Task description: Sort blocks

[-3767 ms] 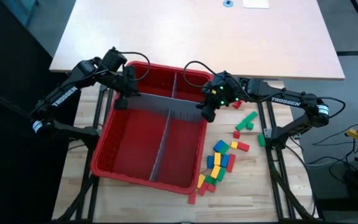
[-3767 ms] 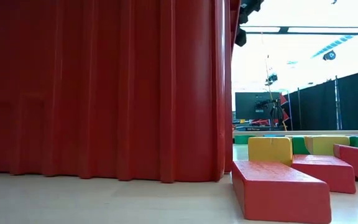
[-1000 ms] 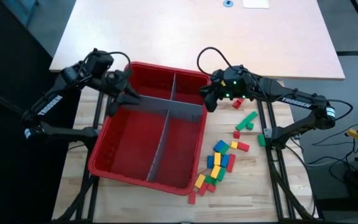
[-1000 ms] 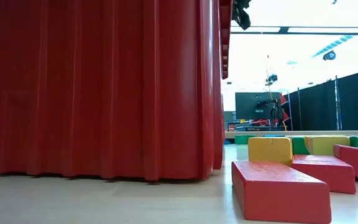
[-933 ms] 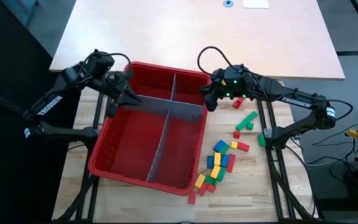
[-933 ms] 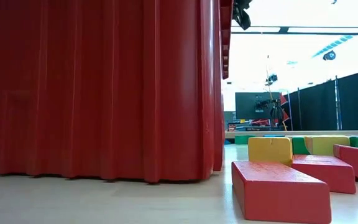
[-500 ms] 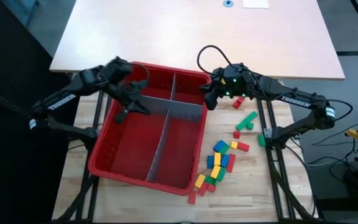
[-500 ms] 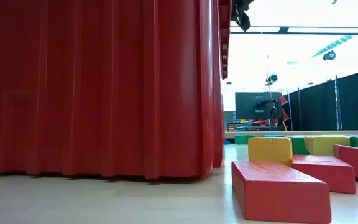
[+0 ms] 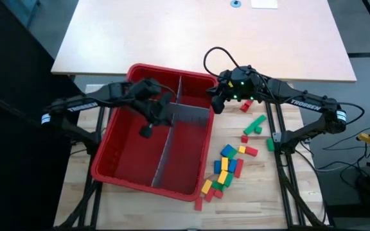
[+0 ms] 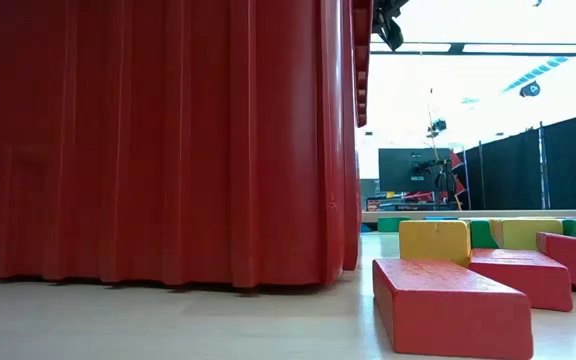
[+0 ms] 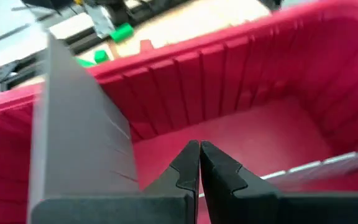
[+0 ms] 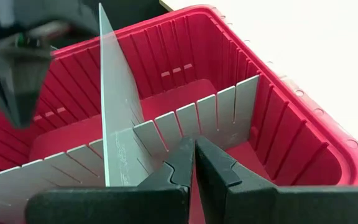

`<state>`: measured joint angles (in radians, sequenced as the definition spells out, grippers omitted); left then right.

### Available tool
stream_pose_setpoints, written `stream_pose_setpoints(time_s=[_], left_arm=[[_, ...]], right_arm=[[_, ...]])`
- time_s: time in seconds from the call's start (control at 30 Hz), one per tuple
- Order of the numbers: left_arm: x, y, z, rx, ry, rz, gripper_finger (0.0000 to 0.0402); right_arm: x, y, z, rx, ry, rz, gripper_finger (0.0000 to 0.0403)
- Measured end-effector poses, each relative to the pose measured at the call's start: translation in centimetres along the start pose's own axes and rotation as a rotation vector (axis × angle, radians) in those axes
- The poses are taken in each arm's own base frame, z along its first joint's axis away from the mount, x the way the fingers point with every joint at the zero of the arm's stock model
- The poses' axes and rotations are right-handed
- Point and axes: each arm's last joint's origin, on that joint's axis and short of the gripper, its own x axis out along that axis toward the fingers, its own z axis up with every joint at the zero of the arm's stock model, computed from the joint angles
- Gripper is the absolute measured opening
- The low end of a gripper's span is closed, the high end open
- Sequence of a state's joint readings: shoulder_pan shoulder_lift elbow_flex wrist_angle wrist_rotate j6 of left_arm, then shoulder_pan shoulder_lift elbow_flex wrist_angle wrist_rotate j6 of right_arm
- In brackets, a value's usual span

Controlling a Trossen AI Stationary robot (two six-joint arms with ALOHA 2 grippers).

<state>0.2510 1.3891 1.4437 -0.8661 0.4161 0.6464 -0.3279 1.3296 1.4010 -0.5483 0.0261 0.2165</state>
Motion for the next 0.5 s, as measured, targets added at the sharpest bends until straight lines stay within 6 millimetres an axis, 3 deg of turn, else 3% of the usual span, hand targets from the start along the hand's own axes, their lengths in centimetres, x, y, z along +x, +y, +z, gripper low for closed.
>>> stream_pose_setpoints(time_s=[0.17,0.3,0.5], left_arm=[[2.6,-0.5,0.3,0.086,0.116,0.025,0.0000],[4.2,-0.1,-0.1,0.046,0.193,0.066,0.0000],[4.8,0.5,-0.6,-0.021,0.301,0.198,0.0000]], right_arm=[[0.0,0.0,0.0,-0.005,0.000,0.000,0.0000],[0.0,0.0,0.0,-0.007,0.000,0.001,0.0000],[0.0,0.0,0.0,-0.010,0.003,0.007,0.0000]])
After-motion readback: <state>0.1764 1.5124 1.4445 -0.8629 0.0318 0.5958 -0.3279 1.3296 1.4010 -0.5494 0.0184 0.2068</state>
